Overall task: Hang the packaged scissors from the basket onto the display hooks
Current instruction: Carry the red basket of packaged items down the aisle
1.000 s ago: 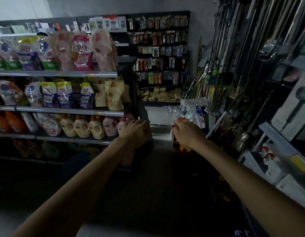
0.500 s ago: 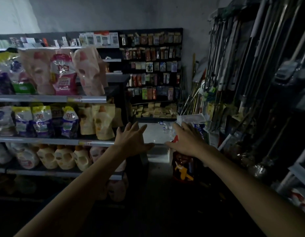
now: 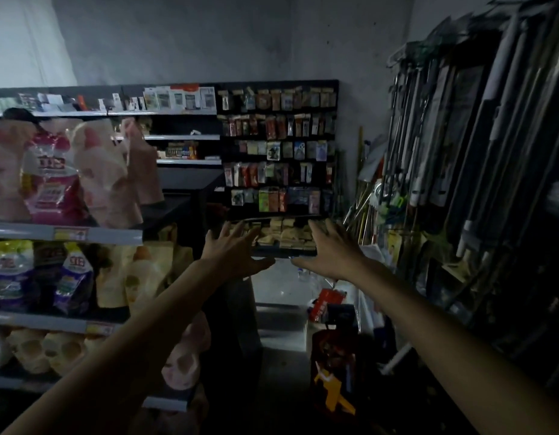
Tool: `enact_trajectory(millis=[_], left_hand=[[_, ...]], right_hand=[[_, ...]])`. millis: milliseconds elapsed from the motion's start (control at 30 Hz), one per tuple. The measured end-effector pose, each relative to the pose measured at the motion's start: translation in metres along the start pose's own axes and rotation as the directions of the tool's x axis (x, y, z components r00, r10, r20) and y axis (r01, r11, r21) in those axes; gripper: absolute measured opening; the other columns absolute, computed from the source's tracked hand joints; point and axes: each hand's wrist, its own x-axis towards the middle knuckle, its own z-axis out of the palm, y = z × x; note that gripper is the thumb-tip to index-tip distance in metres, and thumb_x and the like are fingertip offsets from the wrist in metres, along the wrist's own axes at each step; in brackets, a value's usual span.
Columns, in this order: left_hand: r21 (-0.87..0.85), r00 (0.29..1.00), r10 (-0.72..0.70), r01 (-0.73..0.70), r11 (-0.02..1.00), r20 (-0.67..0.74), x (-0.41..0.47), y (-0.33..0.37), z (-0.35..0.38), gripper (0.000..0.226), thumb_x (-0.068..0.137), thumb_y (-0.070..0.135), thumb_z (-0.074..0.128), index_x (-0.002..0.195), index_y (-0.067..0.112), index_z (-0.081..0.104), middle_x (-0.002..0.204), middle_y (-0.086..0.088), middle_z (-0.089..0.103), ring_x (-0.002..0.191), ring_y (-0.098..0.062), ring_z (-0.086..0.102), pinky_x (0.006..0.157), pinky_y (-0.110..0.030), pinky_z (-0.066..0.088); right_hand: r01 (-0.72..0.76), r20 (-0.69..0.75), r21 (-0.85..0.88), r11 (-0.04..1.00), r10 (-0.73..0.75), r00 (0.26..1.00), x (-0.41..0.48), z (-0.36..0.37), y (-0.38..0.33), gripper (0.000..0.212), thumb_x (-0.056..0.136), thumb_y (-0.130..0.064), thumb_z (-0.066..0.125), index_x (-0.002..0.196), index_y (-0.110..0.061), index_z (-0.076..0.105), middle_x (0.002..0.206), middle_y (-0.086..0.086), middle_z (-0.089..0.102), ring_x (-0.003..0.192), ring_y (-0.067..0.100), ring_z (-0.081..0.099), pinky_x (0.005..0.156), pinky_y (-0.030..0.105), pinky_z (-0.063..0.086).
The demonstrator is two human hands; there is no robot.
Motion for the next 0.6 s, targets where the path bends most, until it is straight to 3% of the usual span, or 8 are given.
enact_trajectory(millis=[133, 300, 500, 600], left_hand=[[0.023, 1.000, 0.009, -0.010, 1.000, 0.022, 0.059, -0.002, 0.005, 0.105, 0.075, 0.092, 0.038, 0.160, 0.039, 0.006, 0.170, -0.003, 0.004, 0.155, -0.036, 0.007, 0.118, -0.069, 0.017], [0.035, 1.000, -0.004, 0.004, 0.999, 0.016, 0.127, -0.012, 0.020, 0.100, 0.082, 0.086, 0.043, 0.160, 0.036, 0.007, 0.170, -0.004, 0.005, 0.154, -0.036, 0.008, 0.117, -0.064, 0.019], [0.029, 1.000, 0.016, -0.015, 0.999, -0.013, 0.227, -0.043, 0.049, 0.099, 0.082, 0.082, 0.051, 0.160, 0.034, 0.013, 0.167, -0.008, 0.015, 0.151, -0.037, 0.021, 0.115, -0.062, 0.030], [0.058, 0.999, 0.040, -0.039, 0.998, -0.017, 0.281, -0.063, 0.061, 0.101, 0.081, 0.085, 0.043, 0.161, 0.032, 0.012, 0.166, -0.009, 0.017, 0.149, -0.036, 0.025, 0.115, -0.059, 0.031]], right_hand=[[-0.007, 0.002, -0.012, 1.000, 0.007, 1.000, 0.057, -0.007, 0.022, 0.112, 0.083, -0.078, 0.057, 0.162, -0.027, -0.004, 0.170, 0.012, -0.008, 0.155, 0.039, -0.005, 0.124, 0.056, 0.010], [-0.001, 0.056, 0.032, 0.999, -0.001, 0.998, 0.131, -0.004, 0.043, 0.111, 0.086, -0.073, 0.058, 0.162, -0.027, -0.007, 0.169, 0.011, -0.016, 0.156, 0.038, -0.005, 0.121, 0.054, 0.015], [-0.012, 0.060, 0.051, 0.999, 0.009, 0.998, 0.235, 0.016, 0.056, 0.109, 0.087, -0.071, 0.059, 0.162, -0.028, -0.006, 0.169, 0.010, -0.017, 0.156, 0.039, -0.003, 0.122, 0.053, 0.015], [-0.023, 0.070, 0.054, 0.998, 0.019, 0.997, 0.293, 0.022, 0.056, 0.109, 0.087, -0.073, 0.058, 0.162, -0.029, -0.007, 0.169, 0.010, -0.018, 0.156, 0.038, -0.006, 0.122, 0.054, 0.011]])
